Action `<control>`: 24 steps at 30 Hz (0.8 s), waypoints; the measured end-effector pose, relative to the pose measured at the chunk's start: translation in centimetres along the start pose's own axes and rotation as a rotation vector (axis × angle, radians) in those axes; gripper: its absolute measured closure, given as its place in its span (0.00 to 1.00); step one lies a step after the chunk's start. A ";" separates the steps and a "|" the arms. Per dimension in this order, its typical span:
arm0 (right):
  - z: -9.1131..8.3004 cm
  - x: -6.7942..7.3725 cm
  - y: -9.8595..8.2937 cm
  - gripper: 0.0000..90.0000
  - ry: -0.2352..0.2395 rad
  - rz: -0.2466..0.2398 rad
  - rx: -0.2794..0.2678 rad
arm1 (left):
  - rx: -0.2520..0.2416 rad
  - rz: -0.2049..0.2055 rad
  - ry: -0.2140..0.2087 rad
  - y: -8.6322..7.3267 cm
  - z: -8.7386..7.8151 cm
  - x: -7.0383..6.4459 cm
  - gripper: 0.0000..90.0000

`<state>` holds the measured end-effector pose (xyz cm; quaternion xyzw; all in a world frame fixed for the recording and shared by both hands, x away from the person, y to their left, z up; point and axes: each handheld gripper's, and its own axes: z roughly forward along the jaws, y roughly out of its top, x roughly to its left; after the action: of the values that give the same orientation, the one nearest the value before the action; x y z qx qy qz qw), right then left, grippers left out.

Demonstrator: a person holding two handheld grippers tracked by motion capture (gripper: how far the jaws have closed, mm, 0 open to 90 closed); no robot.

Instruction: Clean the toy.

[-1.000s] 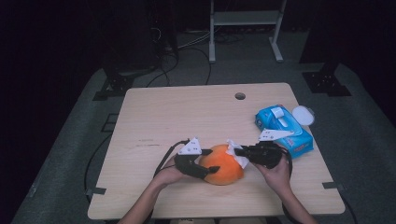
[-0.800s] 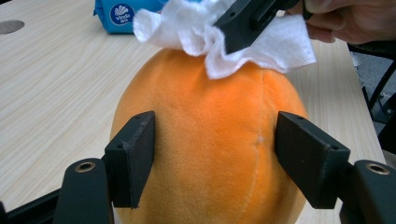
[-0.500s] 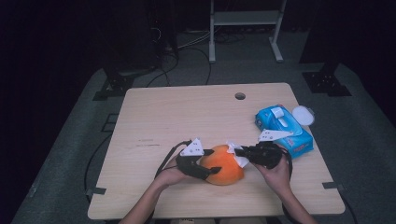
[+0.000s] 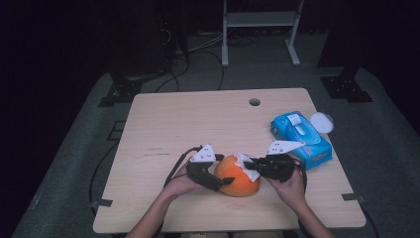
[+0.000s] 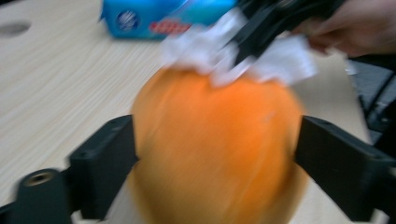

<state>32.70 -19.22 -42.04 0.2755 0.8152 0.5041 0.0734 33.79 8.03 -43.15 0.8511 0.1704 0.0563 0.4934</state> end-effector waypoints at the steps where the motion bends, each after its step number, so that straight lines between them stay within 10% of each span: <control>1: -0.2 -0.3 -0.1 0.89 0.003 0.011 -0.003 | 0.000 -0.021 -0.005 -0.2 0.1 0.2 0.11; 3: -0.3 -0.4 -0.1 0.89 0.011 0.024 -0.007 | 0.016 -0.065 -0.030 -0.5 0.7 0.4 0.13; 12: 0.3 1.5 1.4 0.89 0.039 -0.057 -0.029 | 0.036 0.112 0.004 0.4 0.4 -1.3 0.31; 21: -0.6 -0.6 0.1 0.89 0.002 0.018 -0.008 | -0.003 -0.039 -0.004 -0.3 0.7 0.2 0.08; 24: -0.6 -0.5 0.1 0.89 0.008 0.023 -0.011 | 0.001 -0.078 -0.053 -0.6 1.0 0.6 0.16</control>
<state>32.96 -19.94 -41.72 0.2822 0.8095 0.5106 0.0658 34.44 7.72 -44.20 0.8452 0.1905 0.0141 0.4991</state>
